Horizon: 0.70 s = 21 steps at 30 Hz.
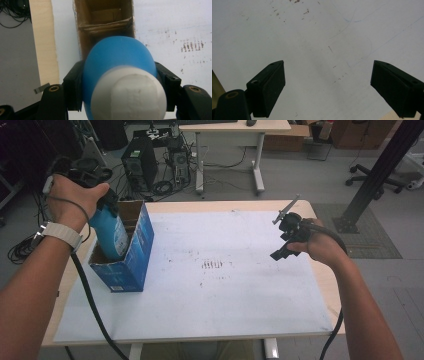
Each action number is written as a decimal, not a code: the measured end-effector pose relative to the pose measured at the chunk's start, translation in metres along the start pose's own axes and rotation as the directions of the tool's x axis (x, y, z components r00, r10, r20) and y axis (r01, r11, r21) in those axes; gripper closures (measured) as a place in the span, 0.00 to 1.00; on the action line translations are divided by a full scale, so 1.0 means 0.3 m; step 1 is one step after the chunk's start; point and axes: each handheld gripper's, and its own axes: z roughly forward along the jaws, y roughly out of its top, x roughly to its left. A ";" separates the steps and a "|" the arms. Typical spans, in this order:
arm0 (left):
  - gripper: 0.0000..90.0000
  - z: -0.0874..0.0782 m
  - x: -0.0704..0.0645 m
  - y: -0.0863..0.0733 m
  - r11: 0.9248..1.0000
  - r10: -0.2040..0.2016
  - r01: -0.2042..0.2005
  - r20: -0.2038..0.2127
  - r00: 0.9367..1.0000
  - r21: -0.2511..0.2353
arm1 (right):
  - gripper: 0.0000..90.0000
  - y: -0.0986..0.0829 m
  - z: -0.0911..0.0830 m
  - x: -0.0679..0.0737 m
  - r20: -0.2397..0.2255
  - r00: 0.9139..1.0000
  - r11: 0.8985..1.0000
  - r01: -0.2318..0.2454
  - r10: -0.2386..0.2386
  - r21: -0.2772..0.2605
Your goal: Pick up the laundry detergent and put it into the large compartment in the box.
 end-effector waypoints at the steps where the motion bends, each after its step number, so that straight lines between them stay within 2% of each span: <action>1: 0.41 0.010 0.000 -0.001 1.000 0.000 0.000 0.000 1.000 0.002 | 0.14 0.000 0.001 0.000 -0.002 1.000 1.000 0.000 0.000 0.001; 10: 0.41 0.076 0.002 -0.007 1.000 0.008 -0.008 -0.003 1.000 0.019 | 0.14 -0.004 0.003 -0.002 -0.002 1.000 1.000 -0.004 0.004 0.006; 21: 0.41 0.143 0.000 -0.017 1.000 0.018 -0.018 -0.003 1.000 0.009 | 0.14 -0.008 0.007 -0.004 -0.003 1.000 1.000 -0.010 0.010 0.011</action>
